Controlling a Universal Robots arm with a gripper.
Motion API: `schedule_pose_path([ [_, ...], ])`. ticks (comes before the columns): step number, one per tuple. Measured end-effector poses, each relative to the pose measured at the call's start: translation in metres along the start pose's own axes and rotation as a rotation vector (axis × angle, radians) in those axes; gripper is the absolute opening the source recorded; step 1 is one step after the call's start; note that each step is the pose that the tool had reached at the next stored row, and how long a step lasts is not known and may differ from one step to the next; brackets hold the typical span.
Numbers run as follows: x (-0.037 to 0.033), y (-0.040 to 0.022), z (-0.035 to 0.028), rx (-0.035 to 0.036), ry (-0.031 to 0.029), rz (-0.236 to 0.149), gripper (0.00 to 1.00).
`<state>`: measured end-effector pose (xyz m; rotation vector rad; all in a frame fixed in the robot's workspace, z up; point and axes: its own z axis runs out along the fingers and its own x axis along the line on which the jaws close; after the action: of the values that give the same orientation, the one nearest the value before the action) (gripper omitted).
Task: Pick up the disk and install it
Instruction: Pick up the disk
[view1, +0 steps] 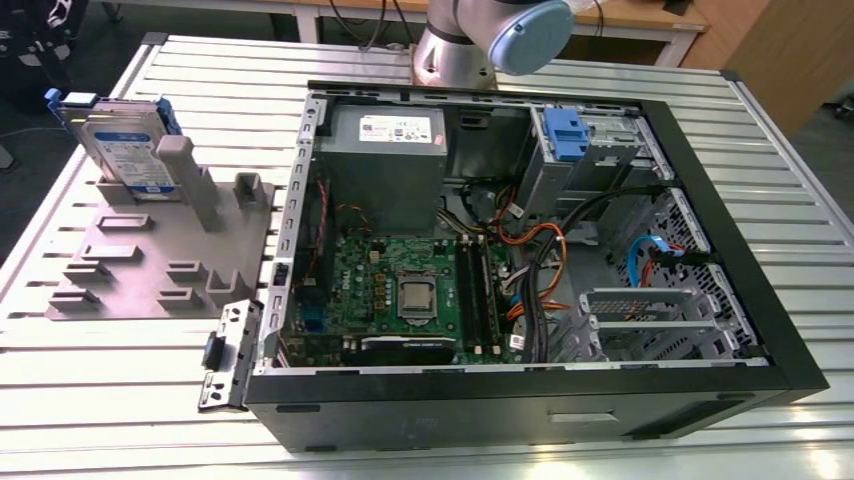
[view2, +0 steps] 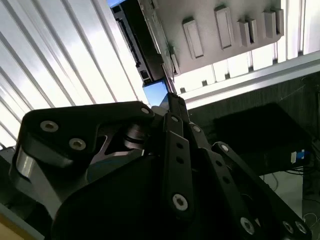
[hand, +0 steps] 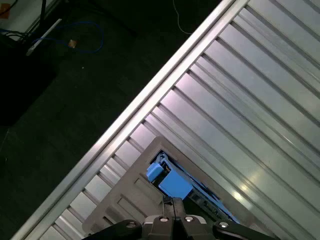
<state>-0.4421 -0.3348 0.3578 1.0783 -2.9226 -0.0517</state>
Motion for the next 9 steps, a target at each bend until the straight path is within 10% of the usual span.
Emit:
schedule_pose_path([
  [9, 0.0, 0.0, 0.0, 0.0008, 0.0024, -0.061, 0.11],
])
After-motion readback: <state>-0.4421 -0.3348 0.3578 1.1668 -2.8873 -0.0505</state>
